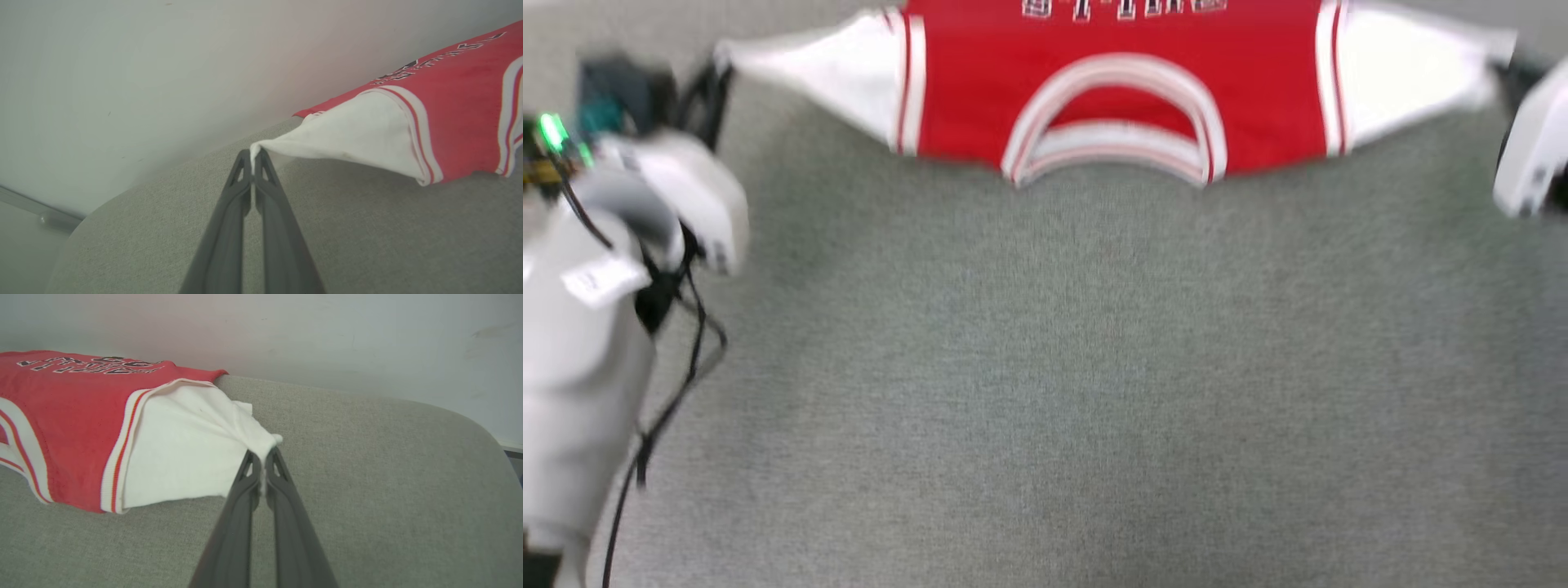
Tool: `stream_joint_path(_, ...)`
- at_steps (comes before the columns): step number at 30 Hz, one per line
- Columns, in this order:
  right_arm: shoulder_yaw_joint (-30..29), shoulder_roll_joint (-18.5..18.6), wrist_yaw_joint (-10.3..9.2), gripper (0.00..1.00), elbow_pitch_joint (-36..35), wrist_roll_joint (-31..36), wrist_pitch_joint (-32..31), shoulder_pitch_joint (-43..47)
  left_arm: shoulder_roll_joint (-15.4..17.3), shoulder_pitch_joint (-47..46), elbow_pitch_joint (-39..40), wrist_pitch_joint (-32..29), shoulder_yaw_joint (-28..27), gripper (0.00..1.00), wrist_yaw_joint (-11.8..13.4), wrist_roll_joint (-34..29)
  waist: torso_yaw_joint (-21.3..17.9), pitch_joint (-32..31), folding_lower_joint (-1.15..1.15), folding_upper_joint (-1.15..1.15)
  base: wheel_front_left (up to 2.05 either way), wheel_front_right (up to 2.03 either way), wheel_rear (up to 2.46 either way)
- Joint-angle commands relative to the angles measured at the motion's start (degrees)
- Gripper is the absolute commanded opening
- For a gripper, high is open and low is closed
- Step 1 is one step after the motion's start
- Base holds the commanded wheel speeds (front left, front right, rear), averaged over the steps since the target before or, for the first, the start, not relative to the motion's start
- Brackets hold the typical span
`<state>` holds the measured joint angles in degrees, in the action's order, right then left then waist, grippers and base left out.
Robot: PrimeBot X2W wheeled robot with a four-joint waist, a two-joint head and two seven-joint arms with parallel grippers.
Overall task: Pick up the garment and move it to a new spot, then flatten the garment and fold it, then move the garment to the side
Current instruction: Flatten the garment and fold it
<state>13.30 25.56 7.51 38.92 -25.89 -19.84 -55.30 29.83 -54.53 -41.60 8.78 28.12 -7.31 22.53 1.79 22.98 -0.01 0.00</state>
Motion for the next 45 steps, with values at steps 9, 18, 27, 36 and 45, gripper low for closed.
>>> stream_joint_path(9,-2.43,3.53,-0.07,0.00,-6.33,-6.07,-5.13,17.66,5.30,18.59,7.61,-7.03,1.20,0.00,0.87,4.01,0.59,-10.76,0.01,0.00,0.00,0.00,0.00)
stream_joint_path(18,-9.01,3.91,-0.07,0.00,-14.86,-8.44,-10.81,33.03,10.16,34.84,20.31,-13.00,1.81,0.00,4.04,7.43,0.83,-15.61,0.01,0.00,0.00,0.00,0.00)
stream_joint_path(27,-16.95,1.25,-0.07,0.00,-25.00,-8.88,-17.75,47.79,14.74,48.81,32.86,-17.89,2.20,0.00,8.34,10.51,0.67,-18.95,0.01,0.00,0.00,0.00,0.00)
stream_joint_path(36,-24.17,-1.92,-0.07,0.00,-33.54,-8.13,-26.98,59.44,18.18,59.26,41.01,-20.49,1.99,0.00,11.92,13.63,0.27,-20.24,0.01,0.00,0.00,0.00,0.00)
stream_joint_path(45,-26.95,-4.00,-0.07,0.00,-37.82,-6.27,-31.96,64.02,17.90,62.70,44.84,-22.16,3.81,0.00,12.57,14.50,0.21,-19.61,0.01,0.00,0.00,0.00,0.00)
